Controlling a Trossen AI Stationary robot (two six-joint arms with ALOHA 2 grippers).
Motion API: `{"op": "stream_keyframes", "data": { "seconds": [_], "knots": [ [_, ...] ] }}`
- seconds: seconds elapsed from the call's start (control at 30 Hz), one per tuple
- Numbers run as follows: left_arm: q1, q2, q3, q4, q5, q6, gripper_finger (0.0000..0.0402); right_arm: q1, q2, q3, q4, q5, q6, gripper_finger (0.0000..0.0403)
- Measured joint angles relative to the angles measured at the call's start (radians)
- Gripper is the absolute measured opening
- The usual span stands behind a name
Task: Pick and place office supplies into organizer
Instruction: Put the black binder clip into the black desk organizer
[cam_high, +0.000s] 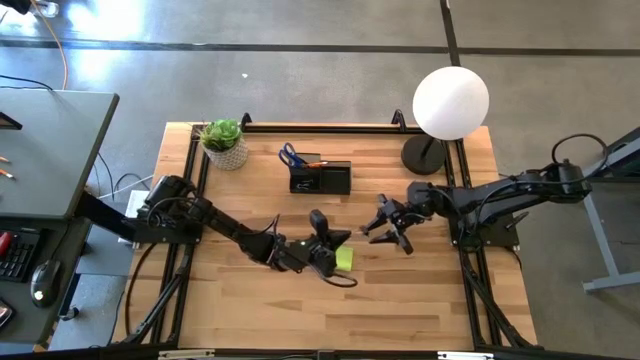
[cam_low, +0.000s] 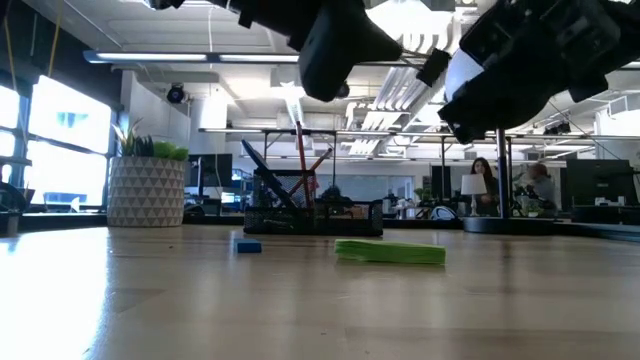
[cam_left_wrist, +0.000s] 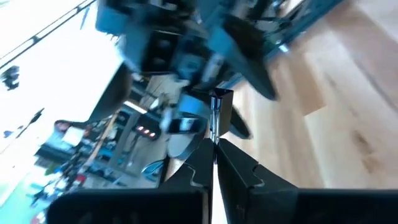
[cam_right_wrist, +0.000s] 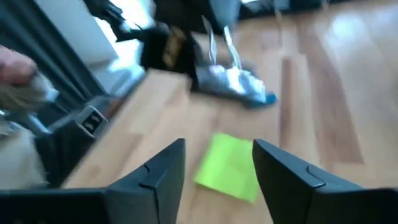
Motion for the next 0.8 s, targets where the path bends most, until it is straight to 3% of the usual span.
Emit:
{"op": "stream_keyframes", "data": {
  "seconds": [0.2, 0.37, 0.47, 0.6, 0.7, 0.8],
  "knots": [
    [-0.016, -0.014, 0.001, -0.065, -0.228, 0.006, 0.0002, 0.0, 0.0, 0.0, -0.079, 0.101, -0.066, 0.0207],
    [0.017, -0.024, 0.001, -0.293, -0.309, -0.264, 0.0001, 0.0, 0.0, 0.0, -0.094, 0.151, -0.071, 0.021],
    [0.067, -0.045, 0.0, -0.499, -0.25, -0.528, 0.0001, 0.0, 0.0, 0.0, -0.092, 0.166, -0.071, 0.0211],
    [0.148, -0.081, 0.0, -0.741, -0.081, -0.82, 0.0001, 0.0, 0.0, 0.0, -0.09, 0.166, -0.071, 0.0211],
    [0.193, -0.105, -0.006, -0.783, 0.035, -0.883, 0.0001, 0.0, 0.0, 0.0, -0.089, 0.166, -0.077, 0.0211],
    [0.205, -0.128, -0.022, -0.746, 0.079, -0.889, 0.0, 0.0, 0.0, 0.0, -0.09, 0.167, -0.089, 0.0211]
  ]
}}
